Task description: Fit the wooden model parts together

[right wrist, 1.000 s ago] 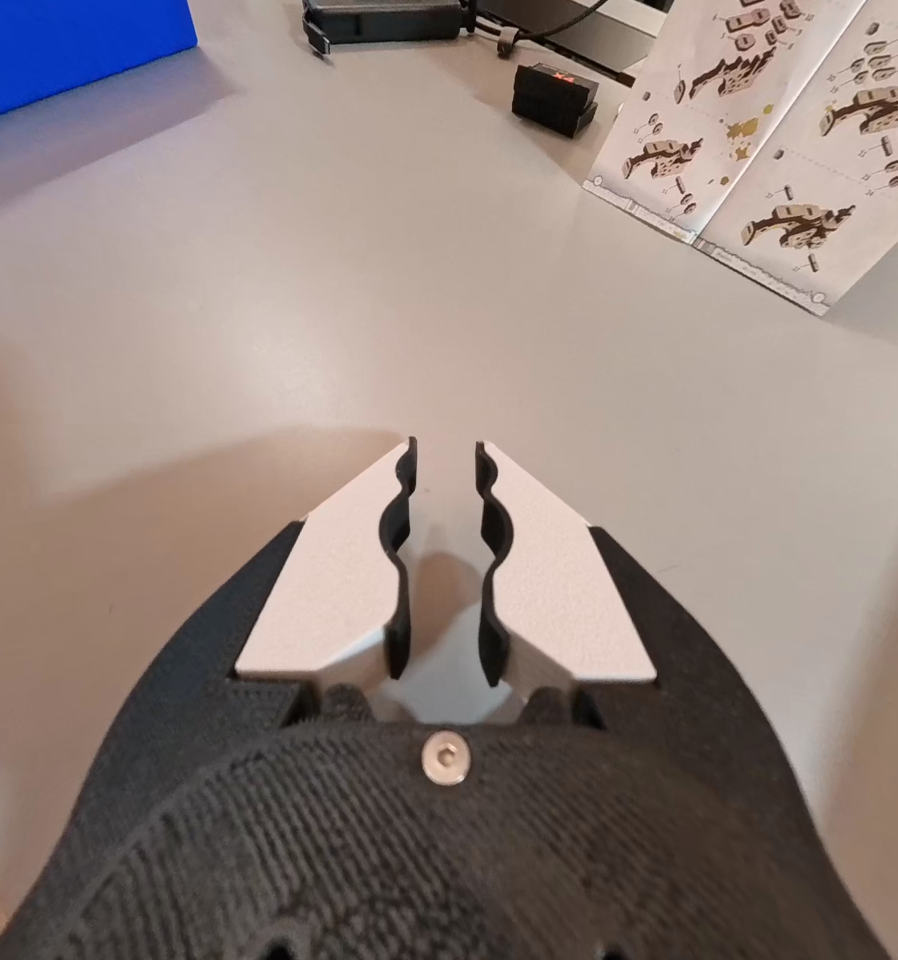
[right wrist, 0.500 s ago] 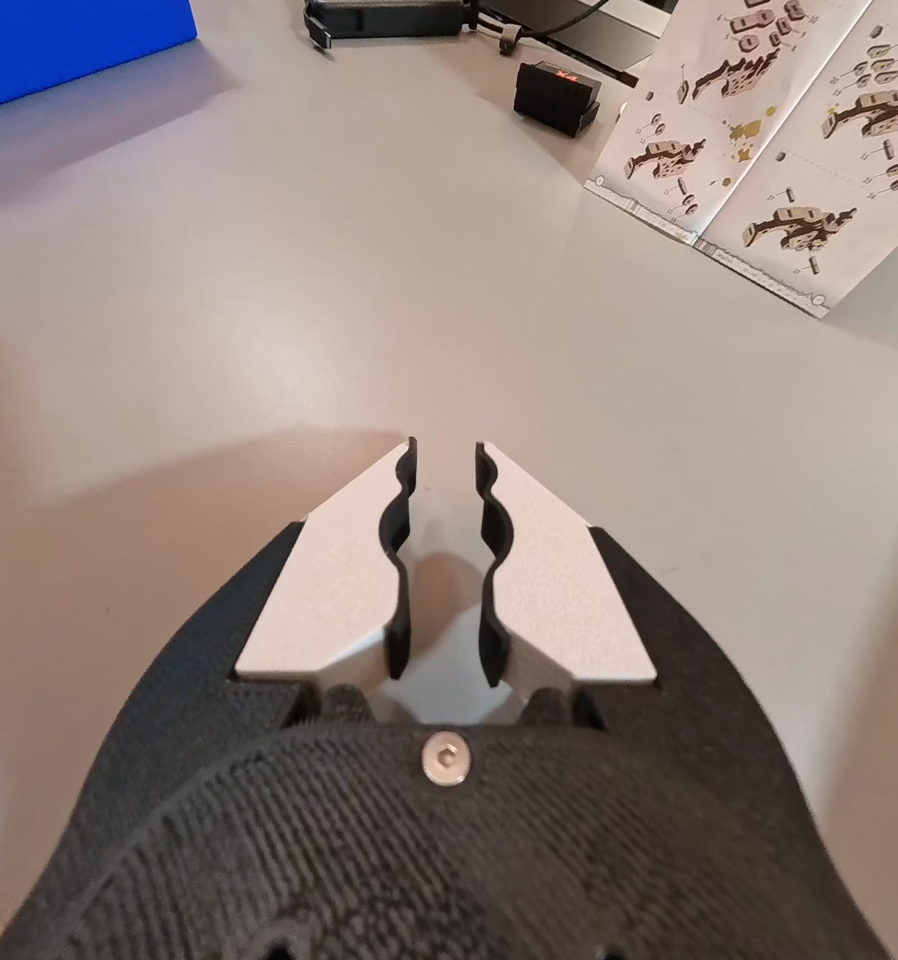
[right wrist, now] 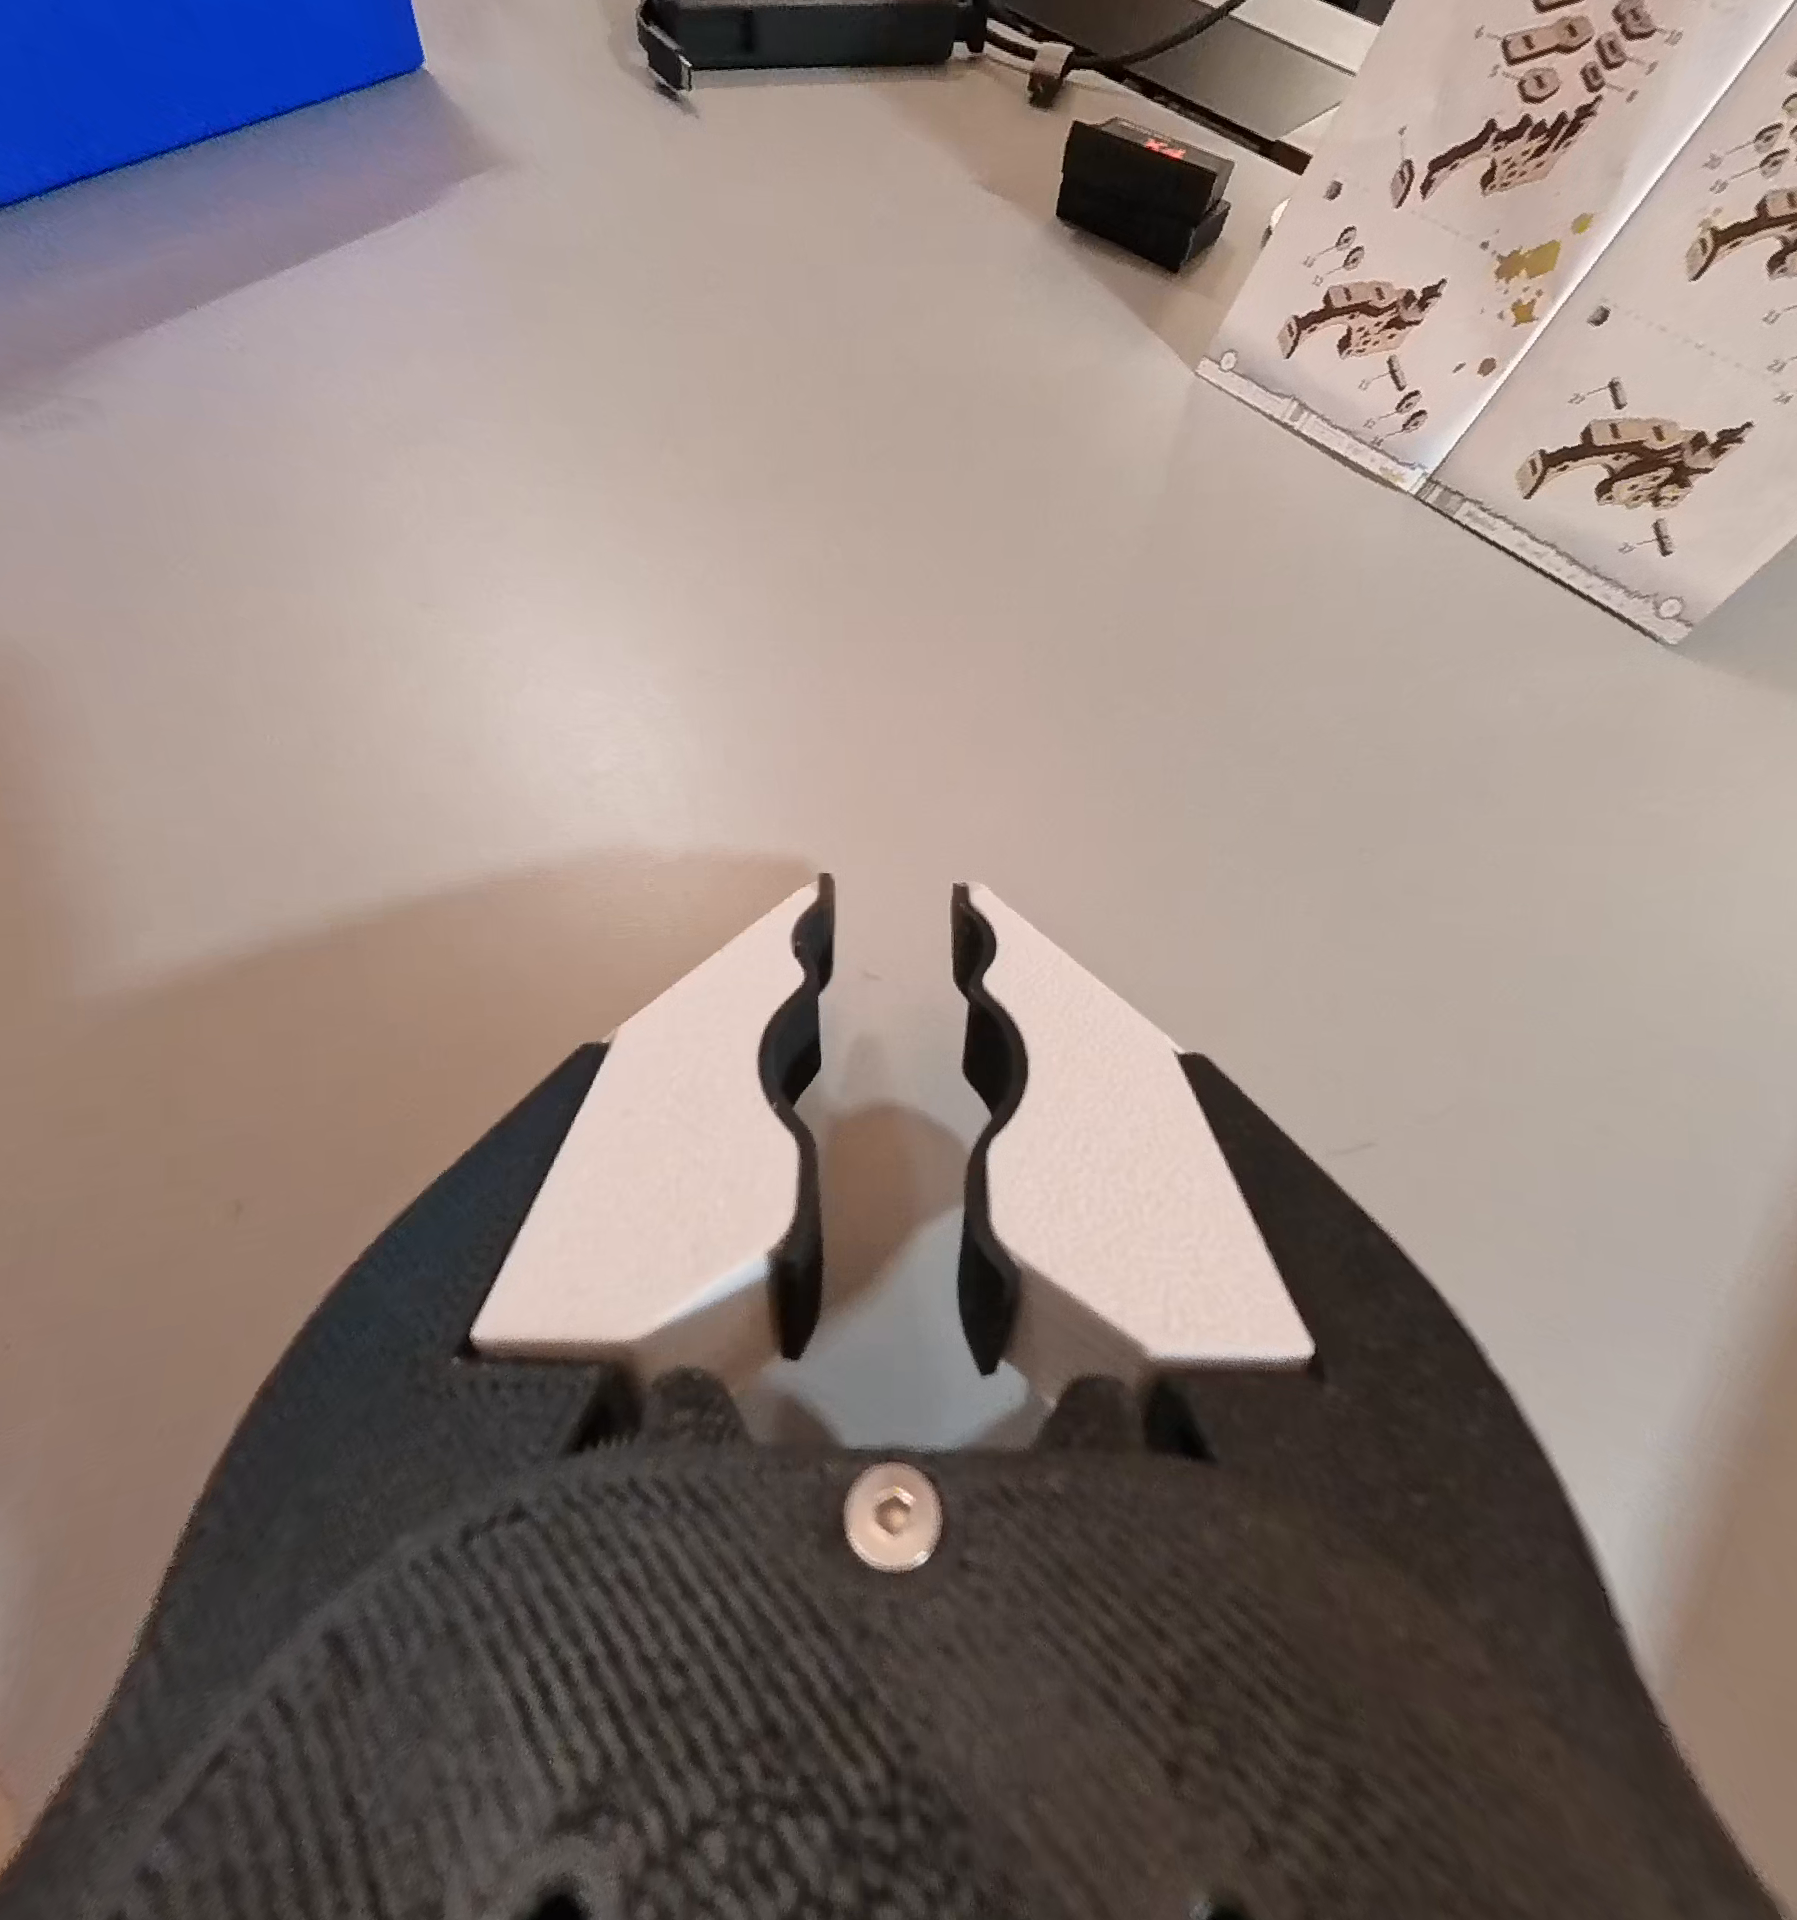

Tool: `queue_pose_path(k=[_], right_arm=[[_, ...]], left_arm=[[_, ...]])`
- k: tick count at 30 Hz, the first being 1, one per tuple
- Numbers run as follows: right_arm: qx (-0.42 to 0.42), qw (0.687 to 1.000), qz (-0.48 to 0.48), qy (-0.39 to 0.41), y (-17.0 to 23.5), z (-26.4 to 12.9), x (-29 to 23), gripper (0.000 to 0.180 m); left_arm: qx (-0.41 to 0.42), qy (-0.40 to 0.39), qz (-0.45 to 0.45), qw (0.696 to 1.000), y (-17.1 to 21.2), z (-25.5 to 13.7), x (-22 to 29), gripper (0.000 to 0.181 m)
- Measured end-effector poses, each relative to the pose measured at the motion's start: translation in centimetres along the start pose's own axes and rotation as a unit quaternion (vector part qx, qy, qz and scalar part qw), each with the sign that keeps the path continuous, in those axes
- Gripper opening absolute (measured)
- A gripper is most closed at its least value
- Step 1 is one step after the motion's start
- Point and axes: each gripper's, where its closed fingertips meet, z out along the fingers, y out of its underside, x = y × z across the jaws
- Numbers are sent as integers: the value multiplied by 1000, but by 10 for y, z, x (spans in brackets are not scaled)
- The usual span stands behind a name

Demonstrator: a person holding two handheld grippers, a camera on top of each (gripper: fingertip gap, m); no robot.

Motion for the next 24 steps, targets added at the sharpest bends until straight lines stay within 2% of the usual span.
queue_pose_path(k=[3,6,11,17,21,24], right_arm=[[1,1000,3,-5,0,0,-2,22],[-1,1000,-1,-4,0,0,-3,22],[-2,1000,-1,-3,0,0,-3,22],[-4,1000,-1,-1,1,1,-2,22],[-7,1000,-1,1,1,2,-2,22],[-9,1000,-1,3,2,2,-1,22]], left_arm=[[-5,-42,99,994,-1,1,7,33],[-4,-54,145,988,-4,3,11,33],[2,-11,122,992,-11,12,18,37],[-29,-6,122,992,-11,30,13,59],[-44,80,74,993,-12,38,20,69],[-70,113,77,988,-11,44,16,68]])
